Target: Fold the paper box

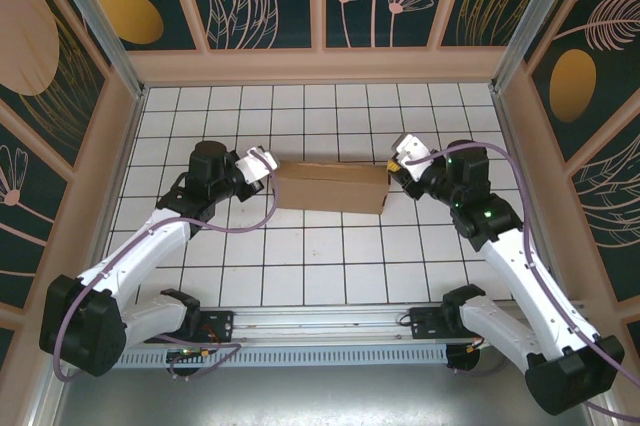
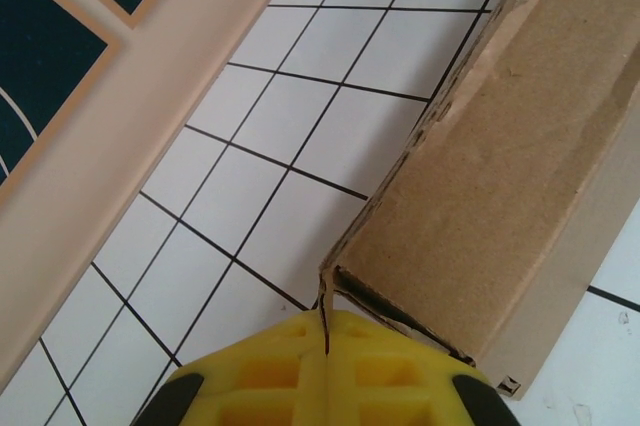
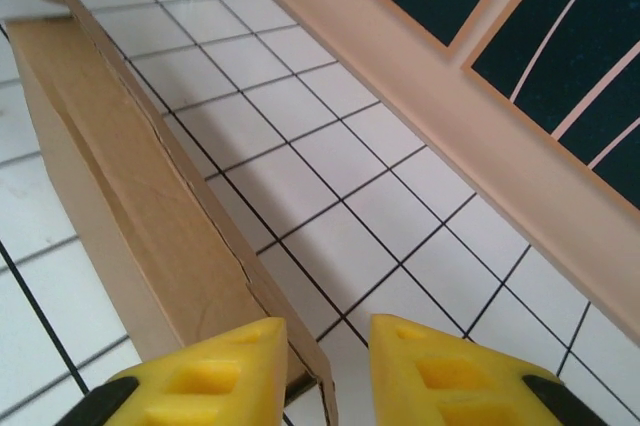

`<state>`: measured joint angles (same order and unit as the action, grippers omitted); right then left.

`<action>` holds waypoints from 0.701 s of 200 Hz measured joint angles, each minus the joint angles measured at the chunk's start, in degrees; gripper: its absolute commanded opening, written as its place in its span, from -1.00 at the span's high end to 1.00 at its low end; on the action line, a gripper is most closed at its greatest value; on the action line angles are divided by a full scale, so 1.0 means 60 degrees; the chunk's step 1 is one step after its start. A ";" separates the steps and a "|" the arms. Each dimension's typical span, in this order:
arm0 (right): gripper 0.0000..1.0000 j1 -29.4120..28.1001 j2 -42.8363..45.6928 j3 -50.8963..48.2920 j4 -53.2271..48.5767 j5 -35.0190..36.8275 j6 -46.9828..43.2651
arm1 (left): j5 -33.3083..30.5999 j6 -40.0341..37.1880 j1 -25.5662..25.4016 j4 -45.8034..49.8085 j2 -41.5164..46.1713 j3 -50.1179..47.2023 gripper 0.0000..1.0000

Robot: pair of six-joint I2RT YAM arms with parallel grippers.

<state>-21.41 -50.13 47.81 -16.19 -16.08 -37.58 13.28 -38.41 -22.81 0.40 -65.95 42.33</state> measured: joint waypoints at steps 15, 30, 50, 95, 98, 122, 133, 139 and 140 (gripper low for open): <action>0.37 0.0044 -0.0186 0.0000 -0.0051 -0.0124 -0.0692 | 0.0015 0.0004 0.0000 0.0015 0.0000 0.0000 1.00; 0.38 0.0211 -0.0357 -0.0102 0.0025 -0.0339 -0.1246 | 0.0047 0.0004 0.0000 0.0015 0.0000 0.0000 1.00; 0.37 0.0729 -0.0495 -0.0382 0.0186 -0.0798 -0.1708 | 0.0073 0.0000 0.0000 0.0011 0.0004 0.0000 1.00; 0.39 0.1581 -0.0729 -0.0579 0.0273 -0.2335 -0.2109 | 0.0076 0.0000 0.0000 -0.0029 0.0204 -0.0113 1.00; 0.39 0.1596 -0.0765 -0.0579 0.0273 -0.2404 -0.2124 | 0.0076 0.0000 0.0004 -0.0029 0.0229 -0.0127 1.00; 0.42 0.1628 -0.0882 -0.0623 0.0270 -0.2688 -0.2182 | 0.0073 0.0000 0.0000 -0.0040 0.0390 -0.0200 1.00; 0.42 0.1643 -0.0882 -0.0645 0.0259 -0.2750 -0.2189 | 0.0076 0.0004 0.0000 -0.0066 0.0437 -0.0219 1.00; 0.42 0.1643 -0.0882 -0.0656 0.0255 -0.2765 -0.2193 | 0.0076 0.0004 0.0000 -0.0073 0.0455 -0.0233 1.00; 0.42 0.1643 -0.0882 -0.0663 0.0255 -0.2761 -0.2189 | 0.0080 0.0004 0.0000 -0.0076 0.0459 -0.0237 1.00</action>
<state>-11.55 -55.42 43.83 -14.66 -32.64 -50.72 13.76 -38.39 -22.81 -0.05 -63.20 40.91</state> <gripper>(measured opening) 0.291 0.051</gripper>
